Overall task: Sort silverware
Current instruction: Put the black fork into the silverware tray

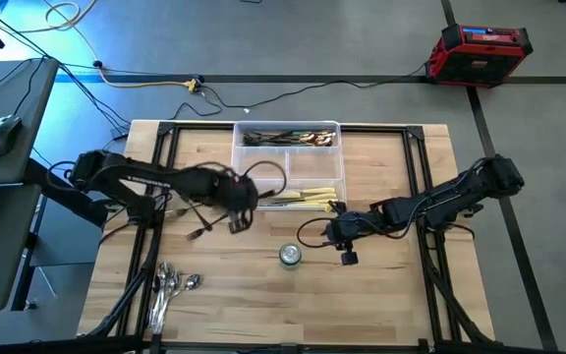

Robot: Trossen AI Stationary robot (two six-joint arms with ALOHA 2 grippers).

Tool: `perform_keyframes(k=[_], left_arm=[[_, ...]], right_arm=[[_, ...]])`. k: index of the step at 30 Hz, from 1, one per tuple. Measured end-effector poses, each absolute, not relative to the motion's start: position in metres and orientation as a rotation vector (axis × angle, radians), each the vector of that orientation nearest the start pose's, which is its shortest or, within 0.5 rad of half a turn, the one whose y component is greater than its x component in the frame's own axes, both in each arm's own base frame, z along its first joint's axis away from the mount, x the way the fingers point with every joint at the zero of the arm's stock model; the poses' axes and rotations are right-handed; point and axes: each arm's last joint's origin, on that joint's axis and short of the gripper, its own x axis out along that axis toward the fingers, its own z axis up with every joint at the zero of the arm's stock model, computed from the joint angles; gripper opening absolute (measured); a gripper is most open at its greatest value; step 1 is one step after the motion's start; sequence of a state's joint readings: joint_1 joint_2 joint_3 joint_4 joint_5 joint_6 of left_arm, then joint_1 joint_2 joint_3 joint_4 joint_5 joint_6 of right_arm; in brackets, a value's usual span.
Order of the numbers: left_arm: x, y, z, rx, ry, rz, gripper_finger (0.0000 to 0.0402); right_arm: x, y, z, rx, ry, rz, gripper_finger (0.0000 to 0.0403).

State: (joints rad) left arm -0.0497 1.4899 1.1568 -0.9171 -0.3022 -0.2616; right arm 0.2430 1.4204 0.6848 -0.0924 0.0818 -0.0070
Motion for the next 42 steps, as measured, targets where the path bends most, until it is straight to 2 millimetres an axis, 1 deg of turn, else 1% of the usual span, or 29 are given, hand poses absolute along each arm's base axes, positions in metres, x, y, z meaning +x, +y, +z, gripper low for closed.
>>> perform_keyframes(k=[4,8,10,12,16,21,26,30,33,36,42], left_arm=[[0.294,0.020,0.250,0.152,1.150,0.309,0.0000],[0.304,0.044,0.238,0.312,1.193,0.306,0.0000],[0.308,0.056,0.235,0.392,1.230,0.299,0.0000],[0.312,0.073,0.235,0.452,1.243,0.318,0.0000],[0.318,0.112,0.230,0.515,1.220,0.360,0.0000],[0.317,0.162,0.218,0.533,1.178,0.322,0.0000],[0.312,0.201,0.201,0.525,1.167,0.374,0.0000],[0.311,0.220,0.186,0.494,1.153,0.367,0.0000],[0.311,0.228,0.175,0.477,1.138,0.329,0.0000],[0.313,0.233,0.167,0.481,1.141,0.328,0.0000],[0.317,0.236,0.168,0.502,1.088,0.361,0.0004]], right_arm=[[0.260,0.062,0.173,-0.141,0.817,0.155,0.0103],[0.260,0.062,0.173,-0.134,0.819,0.152,0.0103],[0.260,0.062,0.173,-0.134,0.818,0.151,0.0103],[0.260,0.062,0.173,-0.139,0.818,0.154,0.0103],[0.260,0.062,0.173,-0.141,0.818,0.154,0.0103],[0.260,0.062,0.174,-0.141,0.817,0.154,0.0103],[0.260,0.062,0.173,-0.141,0.818,0.153,0.0103],[0.260,0.062,0.174,-0.154,0.816,0.159,0.0103],[0.261,0.061,0.174,-0.173,0.814,0.148,0.0103],[0.261,0.061,0.174,-0.184,0.813,0.122,0.0103],[0.261,0.060,0.174,-0.210,0.811,0.126,0.0103]])
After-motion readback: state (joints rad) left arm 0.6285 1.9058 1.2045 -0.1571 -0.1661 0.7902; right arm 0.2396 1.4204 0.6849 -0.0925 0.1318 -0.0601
